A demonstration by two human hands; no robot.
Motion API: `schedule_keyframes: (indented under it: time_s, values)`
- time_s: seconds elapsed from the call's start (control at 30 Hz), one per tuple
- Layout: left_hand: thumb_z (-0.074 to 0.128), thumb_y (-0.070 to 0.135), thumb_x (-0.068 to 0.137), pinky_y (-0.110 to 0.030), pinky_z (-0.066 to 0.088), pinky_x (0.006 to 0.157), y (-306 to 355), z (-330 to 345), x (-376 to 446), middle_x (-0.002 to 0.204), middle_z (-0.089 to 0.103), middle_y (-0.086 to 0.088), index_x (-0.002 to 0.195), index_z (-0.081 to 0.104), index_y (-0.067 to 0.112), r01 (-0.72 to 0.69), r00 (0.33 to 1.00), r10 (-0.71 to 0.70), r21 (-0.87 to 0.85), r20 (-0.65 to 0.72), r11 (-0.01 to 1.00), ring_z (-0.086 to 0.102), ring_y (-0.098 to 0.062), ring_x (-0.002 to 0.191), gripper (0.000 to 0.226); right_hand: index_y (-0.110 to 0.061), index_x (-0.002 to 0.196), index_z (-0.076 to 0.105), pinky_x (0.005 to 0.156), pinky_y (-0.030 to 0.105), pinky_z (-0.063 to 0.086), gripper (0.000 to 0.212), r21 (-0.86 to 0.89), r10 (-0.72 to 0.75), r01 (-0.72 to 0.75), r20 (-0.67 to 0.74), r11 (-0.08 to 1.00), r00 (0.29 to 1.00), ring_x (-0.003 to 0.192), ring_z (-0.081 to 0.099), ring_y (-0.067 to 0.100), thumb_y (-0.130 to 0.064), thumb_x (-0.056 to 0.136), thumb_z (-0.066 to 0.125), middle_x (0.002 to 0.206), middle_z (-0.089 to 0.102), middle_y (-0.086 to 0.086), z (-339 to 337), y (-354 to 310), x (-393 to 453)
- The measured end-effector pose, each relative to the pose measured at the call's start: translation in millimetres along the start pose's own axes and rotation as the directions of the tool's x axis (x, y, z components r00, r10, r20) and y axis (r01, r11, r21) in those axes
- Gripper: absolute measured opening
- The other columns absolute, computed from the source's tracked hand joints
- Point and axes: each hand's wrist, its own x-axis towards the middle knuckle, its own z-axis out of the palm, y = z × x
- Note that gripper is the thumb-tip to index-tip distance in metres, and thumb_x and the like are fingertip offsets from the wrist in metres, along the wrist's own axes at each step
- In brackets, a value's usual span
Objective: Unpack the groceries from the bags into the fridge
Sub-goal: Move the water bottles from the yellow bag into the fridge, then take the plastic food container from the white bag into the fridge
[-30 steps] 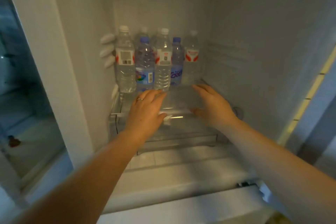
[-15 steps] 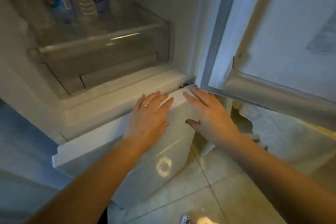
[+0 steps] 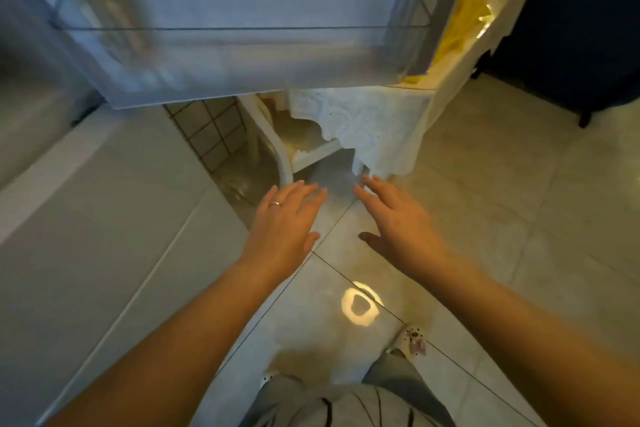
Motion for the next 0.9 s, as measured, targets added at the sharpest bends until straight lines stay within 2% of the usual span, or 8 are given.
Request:
schedule_keyframes:
  time_s: [0.07, 0.23, 0.3, 0.43, 0.6, 0.7, 0.9]
  values:
    - [0.085, 0.026, 0.064, -0.050, 0.037, 0.101, 36.6, 17.2, 32.4, 0.129, 0.056, -0.011, 0.130, 0.053, 0.010, -0.046, 0.998, 0.046, -0.015, 0.033, 0.999, 0.051, -0.031, 0.121, 0.074, -0.010, 0.141, 0.038, 0.106, 0.042, 0.034, 0.081, 0.005, 0.077, -0.077, 0.008, 0.997, 0.997, 0.133, 0.037, 0.034, -0.025, 0.073, 0.079, 0.146, 0.038, 0.015, -3.2, 46.8, -20.0]
    - [0.080, 0.027, 0.071, -0.053, 0.037, 0.104, 130.4, 64.4, 110.8, 0.133, 0.052, -0.010, 0.135, 0.047, 0.012, -0.082, 0.993, 0.087, -0.073, 0.074, 0.994, 0.046, -0.032, 0.125, 0.074, 0.000, 0.129, 0.051, 0.092, 0.047, 0.046, 0.085, 0.042, 0.172, -0.172, 0.011, 0.984, 0.985, 0.115, 0.054, 0.042, -0.017, 0.055, 0.089, 0.131, 0.052, 0.024, -20.6, 170.6, -57.0]
    - [0.081, 0.028, 0.070, -0.051, 0.036, 0.104, 164.7, 81.4, 141.5, 0.133, 0.052, -0.010, 0.135, 0.047, 0.013, -0.091, 0.992, 0.098, -0.090, 0.079, 0.992, 0.048, -0.032, 0.124, 0.075, -0.001, 0.131, 0.049, 0.095, 0.048, 0.044, 0.084, 0.036, 0.204, -0.205, 0.022, 0.978, 0.979, 0.118, 0.052, 0.042, -0.018, 0.058, 0.088, 0.133, 0.050, 0.024, -28.9, 217.5, -63.5]
    - [0.081, 0.031, 0.071, -0.046, 0.037, 0.103, 215.8, 106.8, 197.2, 0.132, 0.054, -0.010, 0.135, 0.046, 0.014, -0.104, 0.990, 0.112, -0.088, 0.089, 0.991, 0.050, -0.030, 0.121, 0.075, -0.008, 0.142, 0.037, 0.107, 0.044, 0.033, 0.080, 0.009, 0.230, -0.231, 0.033, 0.973, 0.973, 0.134, 0.036, 0.035, -0.024, 0.075, 0.077, 0.146, 0.036, 0.018, -46.6, 295.8, -63.8]
    - [0.078, 0.029, 0.074, -0.049, 0.036, 0.103, 245.4, 132.9, 263.6, 0.133, 0.052, -0.010, 0.136, 0.046, 0.014, -0.099, 0.985, 0.116, -0.132, 0.127, 0.986, 0.048, -0.031, 0.123, 0.071, -0.007, 0.142, 0.035, 0.109, 0.043, 0.030, 0.080, 0.020, 0.255, -0.256, 0.036, 0.967, 0.966, 0.136, 0.033, 0.035, -0.025, 0.076, 0.075, 0.147, 0.034, 0.019, -57.5, 374.1, -44.5]
    - [0.080, 0.028, 0.071, -0.051, 0.041, 0.099, 252.9, 149.8, 312.1, 0.130, 0.055, -0.012, 0.134, 0.048, 0.012, -0.102, 0.987, 0.118, -0.137, 0.110, 0.985, 0.051, -0.032, 0.119, 0.073, -0.009, 0.144, 0.031, 0.112, 0.043, 0.025, 0.079, 0.015, 0.261, -0.262, 0.048, 0.965, 0.964, 0.138, 0.028, 0.032, -0.027, 0.079, 0.073, 0.150, 0.029, 0.016, -62.0, 420.4, -20.6]
    - [0.080, 0.023, 0.071, -0.052, 0.045, 0.094, 253.4, 185.9, 440.3, 0.129, 0.054, -0.015, 0.134, 0.046, 0.007, -0.120, 0.988, 0.133, -0.154, 0.075, 0.981, 0.052, -0.035, 0.115, 0.074, -0.010, 0.146, 0.028, 0.116, 0.044, 0.020, 0.079, 0.006, 0.241, -0.241, 0.017, 0.971, 0.970, 0.141, 0.022, 0.029, -0.028, 0.082, 0.070, 0.152, 0.026, 0.014, -76.8, 518.4, 63.0]
